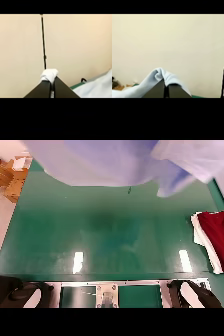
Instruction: Fold the shirts.
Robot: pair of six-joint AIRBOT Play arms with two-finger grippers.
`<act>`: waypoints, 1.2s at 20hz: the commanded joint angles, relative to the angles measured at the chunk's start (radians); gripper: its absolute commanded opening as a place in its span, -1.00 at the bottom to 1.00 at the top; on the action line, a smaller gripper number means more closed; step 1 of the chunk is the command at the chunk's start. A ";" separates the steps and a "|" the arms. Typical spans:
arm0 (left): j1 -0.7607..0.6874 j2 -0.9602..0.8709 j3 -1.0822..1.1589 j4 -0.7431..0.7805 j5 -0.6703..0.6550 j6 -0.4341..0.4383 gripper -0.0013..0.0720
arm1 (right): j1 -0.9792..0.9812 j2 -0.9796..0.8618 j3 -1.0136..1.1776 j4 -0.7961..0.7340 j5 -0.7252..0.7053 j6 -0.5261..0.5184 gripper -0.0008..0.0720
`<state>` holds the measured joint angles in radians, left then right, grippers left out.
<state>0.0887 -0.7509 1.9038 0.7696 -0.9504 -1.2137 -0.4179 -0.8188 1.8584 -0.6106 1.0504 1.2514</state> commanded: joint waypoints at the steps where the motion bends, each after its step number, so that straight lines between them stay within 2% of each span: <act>1: 0.000 0.036 0.067 0.145 -0.008 -0.097 -0.89 | -0.017 0.088 0.065 -0.015 -0.016 0.043 -0.94; 3: 0.000 0.032 0.063 0.265 -0.095 -0.150 -0.89 | -0.017 0.111 0.065 -0.049 0.010 0.063 -0.94; 6: 0.000 0.008 0.005 0.383 -0.155 -0.147 -0.89 | -0.017 0.106 0.007 -0.062 0.088 0.077 -0.94; 8: 0.000 -0.035 -0.061 0.388 -0.191 -0.146 -0.89 | -0.017 0.106 -0.134 -0.058 0.095 0.076 -0.94; 10: 0.000 -0.106 -0.163 0.344 -0.201 -0.126 -0.89 | -0.012 0.095 -0.330 -0.029 0.079 0.049 -0.94; 11: 0.000 -0.152 -0.229 0.306 -0.192 -0.094 -0.89 | 0.000 0.082 -0.449 -0.005 0.043 0.002 -0.94; 13: -0.001 -0.266 -0.356 0.222 -0.140 -0.026 -0.89 | 0.059 0.030 -0.678 0.018 -0.093 -0.071 -0.94; 15: -0.001 -0.401 -0.468 0.122 -0.033 0.045 -0.89 | 0.134 -0.078 -0.848 0.021 -0.282 -0.147 -0.94; 18: -0.001 -0.643 -0.512 -0.037 0.091 0.158 -0.89 | 0.205 -0.362 -0.879 0.032 -0.463 -0.192 -0.94; 20: -0.001 -0.776 -0.512 -0.155 0.124 0.227 -0.89 | 0.217 -0.575 -0.801 0.040 -0.473 -0.190 -0.94; 22: -0.001 -0.869 -0.512 -0.235 0.137 0.246 -0.88 | 0.216 -0.747 -0.710 0.066 -0.435 -0.190 -0.93; 23: -0.001 -0.901 -0.512 -0.252 0.146 0.246 -0.31 | 0.214 -0.811 -0.663 0.069 -0.410 -0.190 -0.70; 24: 0.001 -0.916 -0.513 -0.249 0.154 0.246 0.68 | 0.207 -0.850 -0.626 0.069 -0.384 -0.190 -0.38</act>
<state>0.0875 -1.5570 1.4014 0.6239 -0.8394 -1.0142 -0.2161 -1.4841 1.1503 -0.5575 0.6437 1.0725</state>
